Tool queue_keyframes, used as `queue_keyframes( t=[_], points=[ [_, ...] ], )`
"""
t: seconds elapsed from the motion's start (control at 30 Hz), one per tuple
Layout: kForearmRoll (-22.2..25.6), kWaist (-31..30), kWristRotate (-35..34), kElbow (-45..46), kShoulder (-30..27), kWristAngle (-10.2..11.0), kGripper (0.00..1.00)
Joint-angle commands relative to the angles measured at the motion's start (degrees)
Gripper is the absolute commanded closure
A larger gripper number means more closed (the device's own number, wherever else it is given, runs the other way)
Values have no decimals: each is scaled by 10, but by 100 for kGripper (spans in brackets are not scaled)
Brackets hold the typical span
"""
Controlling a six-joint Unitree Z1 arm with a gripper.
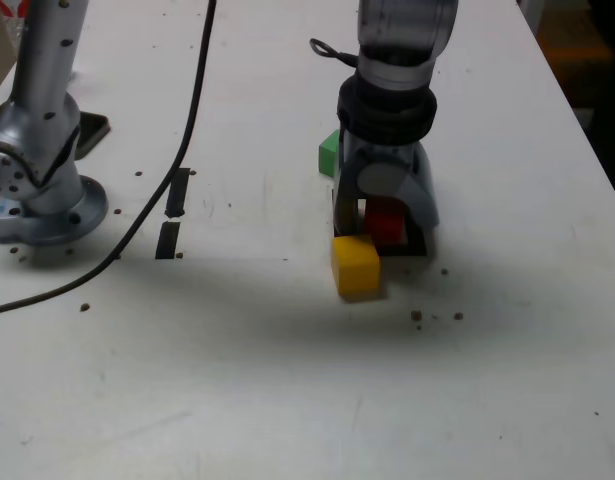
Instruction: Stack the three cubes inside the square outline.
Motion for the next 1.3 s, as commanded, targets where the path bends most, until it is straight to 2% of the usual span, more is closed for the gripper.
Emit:
queue_keyframes(
  t=[0.0,0.17,0.3,0.43,0.5,0.63,0.77,0.83,0.87,1.03,1.27],
  points=[
    [0,1,2,0,-4,1,23],
    [8,1,7,-6,-17,8,23],
    [27,1,9,-15,-36,24,23],
    [79,1,9,-32,-80,58,23],
    [109,1,9,-42,-103,68,23],
    [149,-4,2,-52,-134,73,23],
    [170,-23,-19,-50,-157,64,23],
    [175,-43,-39,-48,-165,52,23],
    [177,-65,-61,-47,-166,39,23],
    [176,-113,-112,-45,-152,6,23],
    [171,-147,-135,-57,-114,-22,23]
  ],
)
